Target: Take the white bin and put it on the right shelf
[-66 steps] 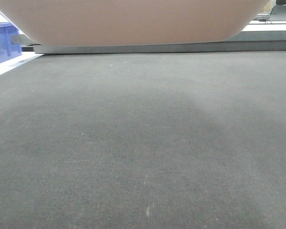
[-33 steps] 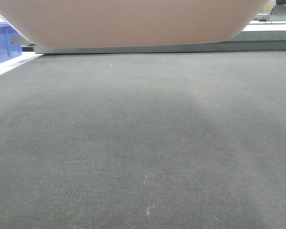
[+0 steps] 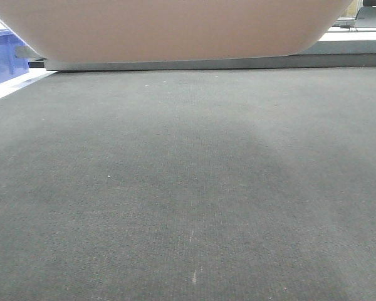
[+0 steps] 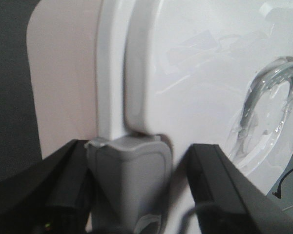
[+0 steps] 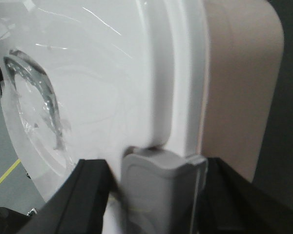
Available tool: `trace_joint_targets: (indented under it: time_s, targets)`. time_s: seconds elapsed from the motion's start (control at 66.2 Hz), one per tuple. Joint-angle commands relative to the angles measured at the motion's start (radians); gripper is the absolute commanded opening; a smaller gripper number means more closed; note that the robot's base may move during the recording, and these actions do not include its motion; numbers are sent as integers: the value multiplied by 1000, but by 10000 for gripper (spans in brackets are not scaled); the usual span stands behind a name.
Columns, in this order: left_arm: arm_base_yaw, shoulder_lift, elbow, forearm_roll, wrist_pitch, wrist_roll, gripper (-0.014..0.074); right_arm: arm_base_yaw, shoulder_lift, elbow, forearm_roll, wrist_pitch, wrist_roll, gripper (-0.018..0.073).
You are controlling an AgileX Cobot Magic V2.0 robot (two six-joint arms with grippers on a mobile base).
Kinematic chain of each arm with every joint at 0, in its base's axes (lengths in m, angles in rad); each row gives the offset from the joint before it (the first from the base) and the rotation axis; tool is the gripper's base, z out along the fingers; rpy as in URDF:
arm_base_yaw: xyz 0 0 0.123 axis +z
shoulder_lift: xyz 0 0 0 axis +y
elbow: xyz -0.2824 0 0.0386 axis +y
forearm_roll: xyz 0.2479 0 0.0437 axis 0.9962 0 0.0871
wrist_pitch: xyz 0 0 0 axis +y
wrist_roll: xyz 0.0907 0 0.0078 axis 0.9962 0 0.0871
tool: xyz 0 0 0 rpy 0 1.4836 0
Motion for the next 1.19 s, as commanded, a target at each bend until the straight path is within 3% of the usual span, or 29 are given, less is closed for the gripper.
trace_joint_targets:
  time_s: [0.0,1.178]
  targets:
    - [-17,-21,-34,-150,21,14,274,16,-22,-37,179,88,-4,425]
    - [-17,-21,-34,-150,21,14,274,16,-22,-37,179,87,-4,425]
